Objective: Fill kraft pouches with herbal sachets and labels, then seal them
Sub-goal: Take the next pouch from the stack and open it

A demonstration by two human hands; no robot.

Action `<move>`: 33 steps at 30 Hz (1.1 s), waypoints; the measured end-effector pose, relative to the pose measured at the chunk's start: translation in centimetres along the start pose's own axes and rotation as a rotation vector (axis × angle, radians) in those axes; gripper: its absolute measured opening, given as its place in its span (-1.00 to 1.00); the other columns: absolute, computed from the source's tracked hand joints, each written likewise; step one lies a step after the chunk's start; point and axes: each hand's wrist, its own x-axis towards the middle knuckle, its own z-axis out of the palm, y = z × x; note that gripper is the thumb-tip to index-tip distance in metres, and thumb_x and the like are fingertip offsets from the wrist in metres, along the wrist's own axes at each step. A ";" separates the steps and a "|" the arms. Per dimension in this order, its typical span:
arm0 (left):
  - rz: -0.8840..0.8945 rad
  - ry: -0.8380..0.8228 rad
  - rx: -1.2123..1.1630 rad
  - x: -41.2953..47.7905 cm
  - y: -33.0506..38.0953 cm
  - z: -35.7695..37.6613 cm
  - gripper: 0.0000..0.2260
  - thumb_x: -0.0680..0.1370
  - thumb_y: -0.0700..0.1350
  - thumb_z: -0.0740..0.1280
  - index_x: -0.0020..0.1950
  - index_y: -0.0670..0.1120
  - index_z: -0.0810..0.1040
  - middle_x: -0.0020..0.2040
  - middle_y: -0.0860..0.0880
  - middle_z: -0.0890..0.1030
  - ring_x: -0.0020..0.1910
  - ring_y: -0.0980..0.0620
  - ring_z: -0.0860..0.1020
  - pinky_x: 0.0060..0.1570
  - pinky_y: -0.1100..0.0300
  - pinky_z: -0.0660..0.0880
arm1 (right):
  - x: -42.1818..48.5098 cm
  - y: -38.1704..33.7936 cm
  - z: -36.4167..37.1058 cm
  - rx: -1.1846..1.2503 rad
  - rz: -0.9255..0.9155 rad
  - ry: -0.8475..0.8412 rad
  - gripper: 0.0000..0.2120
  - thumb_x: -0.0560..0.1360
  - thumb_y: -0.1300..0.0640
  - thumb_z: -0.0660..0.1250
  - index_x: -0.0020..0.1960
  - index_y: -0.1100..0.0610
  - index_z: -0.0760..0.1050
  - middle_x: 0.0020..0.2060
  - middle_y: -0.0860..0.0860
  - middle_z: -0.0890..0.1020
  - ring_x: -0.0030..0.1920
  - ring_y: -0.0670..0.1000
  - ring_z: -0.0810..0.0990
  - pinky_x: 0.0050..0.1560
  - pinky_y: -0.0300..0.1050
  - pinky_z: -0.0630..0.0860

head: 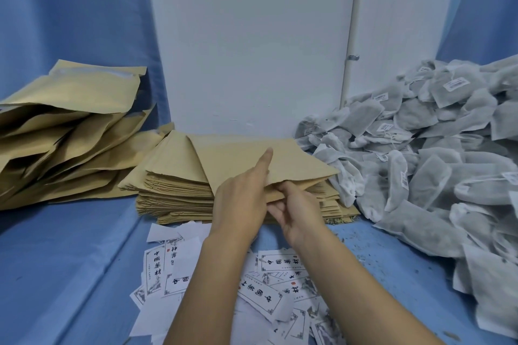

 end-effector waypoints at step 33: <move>-0.836 0.218 -1.195 0.3 0.5 0.8 -0.77 0.50 -0.40 0.09 -0.03 -0.26 0.52 0.04 -0.28 0.59 -0.16 -0.18 0.61 -0.40 0.09 0.60 | -0.8 -1.5 -0.8 -1.244 -0.915 -0.138 -0.33 0.37 0.51 0.05 0.35 0.05 0.48 0.42 0.03 0.38 0.43 0.00 0.34 0.42 -0.25 0.18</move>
